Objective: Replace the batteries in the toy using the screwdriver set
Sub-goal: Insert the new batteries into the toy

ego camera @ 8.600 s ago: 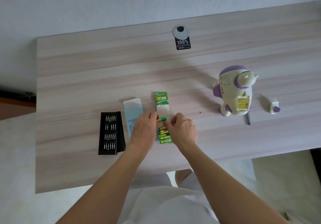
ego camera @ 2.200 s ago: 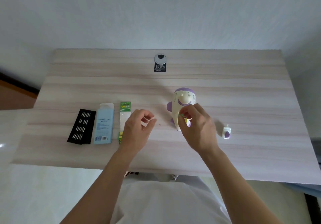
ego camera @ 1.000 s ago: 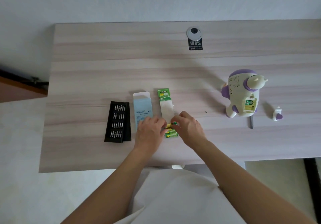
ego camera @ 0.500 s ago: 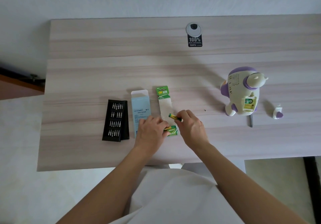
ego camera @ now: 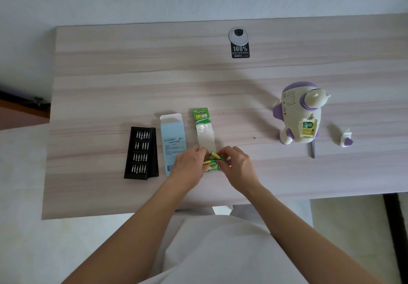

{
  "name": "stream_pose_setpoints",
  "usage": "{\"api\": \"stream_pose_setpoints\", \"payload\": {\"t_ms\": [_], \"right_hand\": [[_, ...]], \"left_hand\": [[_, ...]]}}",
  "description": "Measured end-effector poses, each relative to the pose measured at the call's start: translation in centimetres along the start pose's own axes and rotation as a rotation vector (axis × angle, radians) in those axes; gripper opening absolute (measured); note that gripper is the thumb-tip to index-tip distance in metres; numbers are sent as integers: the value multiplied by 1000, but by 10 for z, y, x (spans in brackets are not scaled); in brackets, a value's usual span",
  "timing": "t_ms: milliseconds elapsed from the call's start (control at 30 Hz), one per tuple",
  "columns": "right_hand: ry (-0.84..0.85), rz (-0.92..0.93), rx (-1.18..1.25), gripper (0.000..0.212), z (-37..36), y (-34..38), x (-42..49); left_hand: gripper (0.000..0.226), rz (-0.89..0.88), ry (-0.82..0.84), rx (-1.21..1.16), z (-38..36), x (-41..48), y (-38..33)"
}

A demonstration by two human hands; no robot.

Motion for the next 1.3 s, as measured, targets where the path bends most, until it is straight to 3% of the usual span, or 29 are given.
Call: {"api": "stream_pose_setpoints", "payload": {"t_ms": [267,733,933,1100,1300], "right_hand": [[-35,-44,10,16,-4,4,-2],[-74,-91,96,18,-7,5,-4],[-168,-83,216,9,17,12,-8],[-225,-137,425,13,63,20,-18],[-400,-182,535,20,116,10,-39]], "left_hand": [[20,19,14,-35,6,2,-4],[23,21,25,-84,17,12,-4],[15,-49,-133,-384,36,3,-7],[20,-92,-140,-687,51,-1,-36],[16,-192,-175,-835,58,-3,-92]]}}
Point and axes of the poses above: each hand's wrist, its own x-axis towards the middle knuckle, its own z-axis out of the back of the hand, y = z × x, the point moved 1 cm from there along x, towards the middle knuckle, and after that the axes turned 9 degrees about -x, right-handed, at the moved point
